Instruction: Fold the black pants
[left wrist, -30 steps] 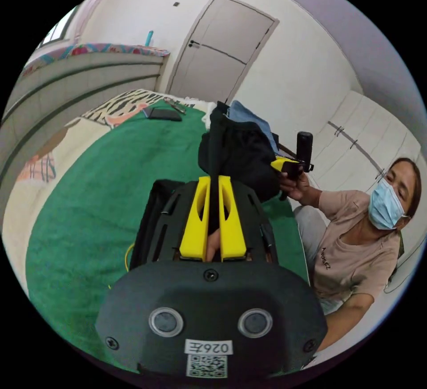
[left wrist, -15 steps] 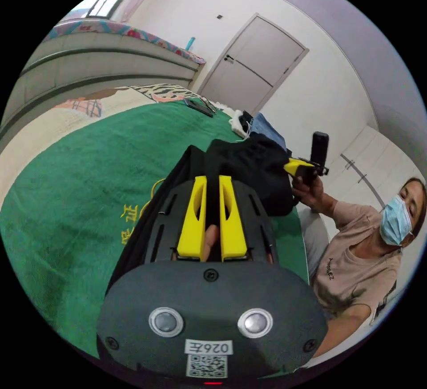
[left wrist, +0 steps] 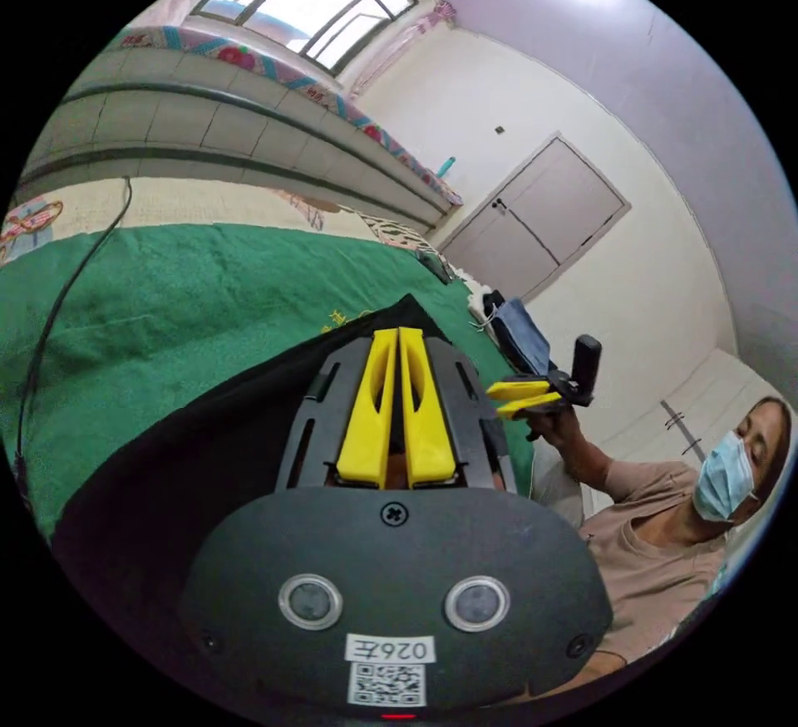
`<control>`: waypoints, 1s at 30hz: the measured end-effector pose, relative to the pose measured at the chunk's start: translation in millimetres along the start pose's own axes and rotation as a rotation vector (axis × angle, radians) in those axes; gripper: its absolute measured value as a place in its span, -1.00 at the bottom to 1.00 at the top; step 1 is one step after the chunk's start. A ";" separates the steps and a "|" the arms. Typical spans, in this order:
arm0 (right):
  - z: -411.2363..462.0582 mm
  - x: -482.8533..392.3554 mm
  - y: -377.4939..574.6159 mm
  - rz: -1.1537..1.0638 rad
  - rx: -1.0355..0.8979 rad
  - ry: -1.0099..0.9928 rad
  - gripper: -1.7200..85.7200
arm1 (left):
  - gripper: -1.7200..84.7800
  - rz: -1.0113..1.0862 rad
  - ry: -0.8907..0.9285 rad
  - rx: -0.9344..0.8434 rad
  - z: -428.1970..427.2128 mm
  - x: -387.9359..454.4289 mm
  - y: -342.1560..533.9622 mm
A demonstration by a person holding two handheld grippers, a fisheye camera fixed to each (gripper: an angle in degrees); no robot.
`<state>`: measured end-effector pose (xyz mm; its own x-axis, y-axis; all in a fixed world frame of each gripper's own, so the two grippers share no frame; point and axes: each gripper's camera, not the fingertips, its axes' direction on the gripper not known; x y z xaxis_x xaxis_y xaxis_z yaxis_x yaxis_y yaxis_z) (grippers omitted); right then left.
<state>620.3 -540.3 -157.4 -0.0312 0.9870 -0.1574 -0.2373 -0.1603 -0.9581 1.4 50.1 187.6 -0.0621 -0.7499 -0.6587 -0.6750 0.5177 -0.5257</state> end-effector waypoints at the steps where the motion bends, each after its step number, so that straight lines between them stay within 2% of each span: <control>1: 0.1 8.1 2.9 0.041 0.012 0.026 -0.82 | -0.98 0.038 0.019 0.018 3.0 17.5 0.5; 4: 2.8 47.1 16.2 0.223 0.066 0.124 -0.83 | -0.98 0.131 0.064 -0.068 35.2 54.9 2.3; 6: 8.9 73.3 20.6 0.308 0.063 0.163 -0.84 | -0.98 0.201 -0.081 -0.225 70.6 66.1 7.5; 8: 15.6 94.2 23.5 0.386 0.031 0.156 -0.84 | -0.98 0.177 -0.451 -0.547 125.5 47.7 20.6; 9: 15.7 105.8 27.1 0.436 0.056 0.103 -0.84 | -0.98 0.184 -0.427 -0.540 128.5 46.1 21.5; 11: 12.1 117.6 33.6 0.497 0.125 0.029 -0.84 | -0.98 0.062 -0.324 -0.440 117.0 45.8 10.6; 14: 11.0 128.5 39.7 0.545 0.176 -0.026 -0.79 | -0.98 0.101 -0.332 -0.302 112.1 78.0 -6.4; 17: 24.4 133.5 39.6 0.567 0.128 -0.039 -0.71 | -0.95 0.166 -0.304 -0.262 135.6 116.7 -26.9; 21: 56.3 129.5 37.2 0.558 0.043 -0.102 -0.66 | -0.66 0.190 -0.191 -0.270 191.7 139.8 -52.9; 24: 66.2 117.4 34.5 0.528 0.025 0.025 -0.75 | -0.55 0.080 -0.102 -0.364 252.7 133.3 -68.3; 27: 71.3 103.8 30.4 0.457 0.020 0.028 -0.90 | -0.46 -0.013 -0.145 -0.515 311.3 126.1 -75.0; 30: 66.9 80.1 25.3 0.333 0.070 0.062 -0.93 | -0.43 -0.100 -0.189 -0.640 351.4 122.9 -81.2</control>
<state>546.8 -464.9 -178.2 -0.0598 0.8780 -0.4749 -0.2904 -0.4705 -0.8333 306.9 60.7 -39.8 0.1136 -0.6663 -0.7369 -0.9771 0.0596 -0.2045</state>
